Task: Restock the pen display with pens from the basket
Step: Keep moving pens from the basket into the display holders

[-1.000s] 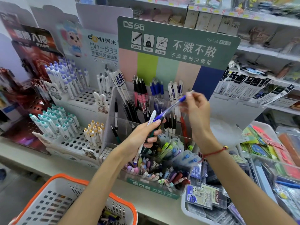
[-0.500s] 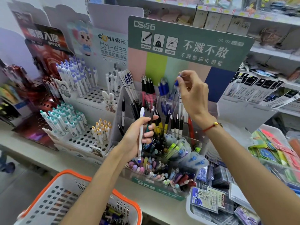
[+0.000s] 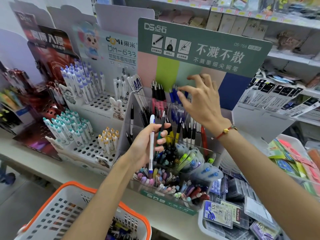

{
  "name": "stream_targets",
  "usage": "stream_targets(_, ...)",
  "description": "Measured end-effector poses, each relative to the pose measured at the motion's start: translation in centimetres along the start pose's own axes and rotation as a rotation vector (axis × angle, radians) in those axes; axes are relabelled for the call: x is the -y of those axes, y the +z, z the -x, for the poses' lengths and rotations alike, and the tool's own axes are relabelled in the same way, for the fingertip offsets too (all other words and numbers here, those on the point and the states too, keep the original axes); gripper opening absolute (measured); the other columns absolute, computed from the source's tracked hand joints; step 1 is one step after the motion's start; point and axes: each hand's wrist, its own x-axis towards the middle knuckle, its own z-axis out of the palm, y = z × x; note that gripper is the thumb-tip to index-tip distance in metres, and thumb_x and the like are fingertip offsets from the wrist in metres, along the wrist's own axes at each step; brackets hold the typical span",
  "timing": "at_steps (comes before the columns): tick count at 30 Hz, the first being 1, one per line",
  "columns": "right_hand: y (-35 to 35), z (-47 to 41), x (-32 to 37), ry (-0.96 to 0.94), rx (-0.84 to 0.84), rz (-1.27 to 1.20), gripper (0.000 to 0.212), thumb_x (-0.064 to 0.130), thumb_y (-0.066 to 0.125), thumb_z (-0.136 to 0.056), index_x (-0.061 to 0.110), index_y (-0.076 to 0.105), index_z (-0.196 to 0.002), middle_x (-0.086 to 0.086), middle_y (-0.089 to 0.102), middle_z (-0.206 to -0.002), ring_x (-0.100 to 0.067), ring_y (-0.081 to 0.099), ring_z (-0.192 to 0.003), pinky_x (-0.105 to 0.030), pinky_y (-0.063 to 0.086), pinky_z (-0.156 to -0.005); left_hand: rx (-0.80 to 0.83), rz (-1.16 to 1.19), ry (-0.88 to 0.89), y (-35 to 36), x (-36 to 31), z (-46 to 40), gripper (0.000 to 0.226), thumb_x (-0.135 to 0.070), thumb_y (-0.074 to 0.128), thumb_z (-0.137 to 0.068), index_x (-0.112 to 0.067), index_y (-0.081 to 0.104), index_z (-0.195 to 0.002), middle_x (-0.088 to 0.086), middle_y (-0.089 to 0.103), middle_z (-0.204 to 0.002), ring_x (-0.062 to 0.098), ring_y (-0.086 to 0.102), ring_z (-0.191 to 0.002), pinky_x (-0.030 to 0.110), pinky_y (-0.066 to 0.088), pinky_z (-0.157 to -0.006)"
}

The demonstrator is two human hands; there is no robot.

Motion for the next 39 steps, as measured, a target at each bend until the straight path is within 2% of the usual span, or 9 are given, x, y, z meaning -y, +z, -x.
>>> stream_targets(3, -1.8, 0.9, 2.1, 0.079, -0.098, -0.15, 0.028, 0.038, 0.057, -0.093, 0.017, 0.071, -0.106, -0.003, 0.058, -0.103, -0.022, 0.048, -0.1, -0.032, 0.039, -0.08, 0.029, 0.068, -0.017, 0.1, -0.2, 0.0, 0.027, -0.015, 0.032, -0.098, -0.007, 0.058, -0.102, -0.003, 0.046, -0.065, 0.007, 0.036, -0.052, 0.017, 0.027, -0.041)
stream_targets(8, -3.8, 3.6, 5.1, 0.405, 0.553, -0.699, 0.029, 0.044, 0.06, -0.093, 0.021, 0.076, -0.1, -0.005, 0.071, -0.083, -0.021, 0.064, -0.078, -0.029, 0.048, -0.071, 0.065, -0.11, -0.035, 0.5, 0.0, 0.3, 0.025, -0.016, 0.031, -0.102, -0.012, 0.055, -0.095, -0.004, 0.045, -0.065, 0.006, 0.037, -0.053, 0.017, 0.028, -0.044)
stream_targets(11, -3.4, 4.3, 4.4, 0.51, 0.635, -0.865, 0.026, 0.035, 0.063, -0.093, 0.013, 0.077, -0.093, 0.001, 0.072, -0.072, -0.011, 0.066, -0.07, -0.027, 0.051, -0.073, 0.059, -0.192, -0.043, 1.1, 0.3, 0.4, 0.023, -0.015, 0.034, -0.103, -0.011, 0.055, -0.095, -0.002, 0.055, -0.069, 0.007, 0.047, -0.057, 0.019, 0.039, -0.05)
stream_targets(16, -3.6, 4.4, 3.1, 0.749, 0.337, -1.104, 0.014, 0.024, 0.061, -0.095, 0.018, 0.073, -0.094, 0.004, 0.068, -0.077, 0.001, 0.057, -0.063, -0.014, 0.049, -0.062, -0.087, -0.319, 0.085, -0.1, 0.7, 0.1, 0.028, -0.023, 0.041, -0.104, -0.013, 0.063, -0.118, 0.003, 0.07, -0.116, 0.016, 0.066, -0.108, 0.034, 0.05, -0.098)
stream_targets(20, -4.4, 4.9, 0.7, 0.957, -0.014, -1.143, 0.014, 0.022, 0.059, -0.096, 0.021, 0.07, -0.087, 0.001, 0.069, -0.082, -0.004, 0.06, -0.067, -0.016, 0.053, -0.064, -0.253, -0.217, 0.178, -1.2, 0.5, 0.3, 0.022, -0.022, 0.043, -0.103, -0.013, 0.061, -0.114, -0.007, 0.062, -0.075, 0.004, 0.057, -0.061, 0.019, 0.056, -0.061)
stream_targets(23, -4.9, 6.0, -1.1, 0.991, -0.143, -1.142, 0.013, 0.021, 0.058, -0.097, 0.019, 0.069, -0.09, 0.002, 0.067, -0.079, -0.002, 0.058, -0.063, -0.013, 0.05, -0.06, -0.273, -0.215, 0.194, -1.7, 0.3, 0.2, 0.024, -0.023, 0.042, -0.104, -0.011, 0.057, -0.117, -0.01, 0.039, -0.058, 0.002, 0.03, -0.044, 0.012, 0.027, -0.038)
stream_targets(26, -5.1, 7.3, -2.4, 0.981, -0.246, -1.058, 0.015, 0.02, 0.061, -0.096, 0.021, 0.07, -0.085, 0.006, 0.066, -0.071, -0.001, 0.056, -0.058, -0.015, 0.049, -0.06, -0.238, -0.177, 0.198, -1.2, 0.3, 0.3, 0.032, -0.036, 0.046, -0.1, -0.011, 0.057, -0.116, -0.01, 0.032, -0.057, 0.002, 0.026, -0.042, 0.013, 0.02, -0.036)
stream_targets(29, -5.3, 8.6, -3.5, 0.937, -0.363, -0.972, 0.012, 0.016, 0.062, -0.095, 0.015, 0.068, -0.105, 0.003, 0.068, -0.08, 0.0, 0.062, -0.064, -0.015, 0.051, -0.063, -0.213, -0.018, 0.161, -0.4, 0.5, 0.1, 0.042, -0.047, 0.037, -0.101, -0.01, 0.056, -0.105, -0.008, 0.034, -0.054, 0.002, 0.026, -0.04, 0.015, 0.019, -0.035)
stream_targets(39, -5.1, 11.5, -4.7, 0.695, -0.451, -0.7, 0.023, 0.019, 0.067, -0.092, 0.025, 0.051, -0.107, -0.01, 0.071, -0.089, -0.016, 0.071, -0.082, -0.034, 0.058, -0.081, -0.364, 0.01, 0.287, -0.6, 1.6, -0.4, 0.03, -0.022, 0.03, -0.107, -0.014, 0.058, -0.101, -0.005, 0.05, -0.077, 0.006, 0.043, -0.063, 0.021, 0.039, -0.064)
